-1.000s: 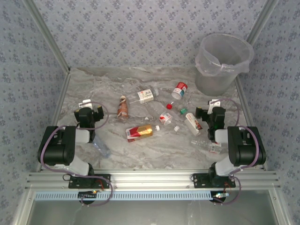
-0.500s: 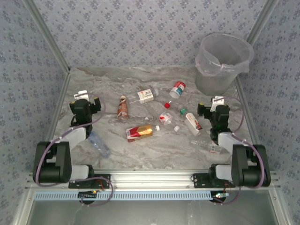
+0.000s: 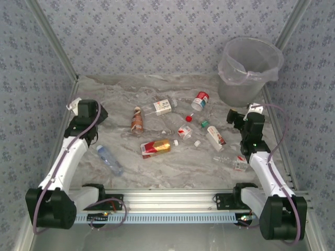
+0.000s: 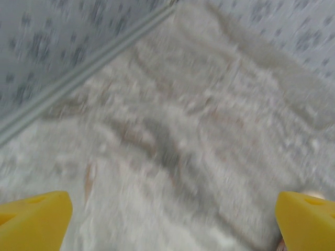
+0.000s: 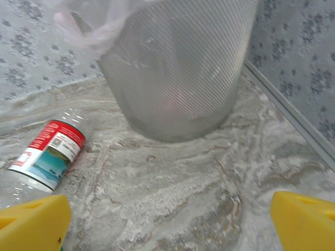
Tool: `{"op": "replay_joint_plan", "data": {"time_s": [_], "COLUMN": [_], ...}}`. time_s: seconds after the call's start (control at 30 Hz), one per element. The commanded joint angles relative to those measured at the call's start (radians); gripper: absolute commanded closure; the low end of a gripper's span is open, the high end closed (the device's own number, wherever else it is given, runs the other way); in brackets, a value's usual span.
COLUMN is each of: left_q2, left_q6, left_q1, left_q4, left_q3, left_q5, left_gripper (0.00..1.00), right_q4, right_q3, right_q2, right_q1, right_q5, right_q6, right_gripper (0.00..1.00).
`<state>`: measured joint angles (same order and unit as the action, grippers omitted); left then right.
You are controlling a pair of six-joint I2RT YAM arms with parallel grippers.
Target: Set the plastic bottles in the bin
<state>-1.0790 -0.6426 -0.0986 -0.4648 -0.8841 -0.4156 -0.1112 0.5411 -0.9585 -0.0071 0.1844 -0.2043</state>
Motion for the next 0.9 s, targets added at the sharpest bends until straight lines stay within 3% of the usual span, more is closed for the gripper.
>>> {"op": "replay_joint_plan", "data": {"time_s": [0.0,0.17,0.43,0.53,0.87], "left_q2": [0.048,0.062,-0.01,-0.036,-0.149], "left_q6": [-0.144,-0.206,-0.291,-0.311,-0.318], "left_q1": [-0.006,-0.006,-0.006,-0.006,0.002], "left_q4": [-0.351,-0.464,-0.434,-0.418,-0.231], "left_q3": [-0.01,0.032,0.124,0.146,0.193], "left_q5": [0.079,0.162,0.291,0.267,0.267], "left_gripper": [0.01,0.01,0.0,0.01,0.01], "right_q4": [0.097,0.027,0.055,-0.012,0.05], "right_q3": [-0.003,-0.09,-0.084,-0.124,-0.13], "right_q2": [0.051,0.151,0.16,0.18,0.204], "right_q1": [0.013,0.021,0.06,0.127,0.124], "right_q5": [0.098,0.14,0.149,0.227,0.282], "right_q6": [-0.057,-0.081,0.011,0.078,0.053], "right_gripper": [0.0,0.0,0.0,0.0,0.0]}}
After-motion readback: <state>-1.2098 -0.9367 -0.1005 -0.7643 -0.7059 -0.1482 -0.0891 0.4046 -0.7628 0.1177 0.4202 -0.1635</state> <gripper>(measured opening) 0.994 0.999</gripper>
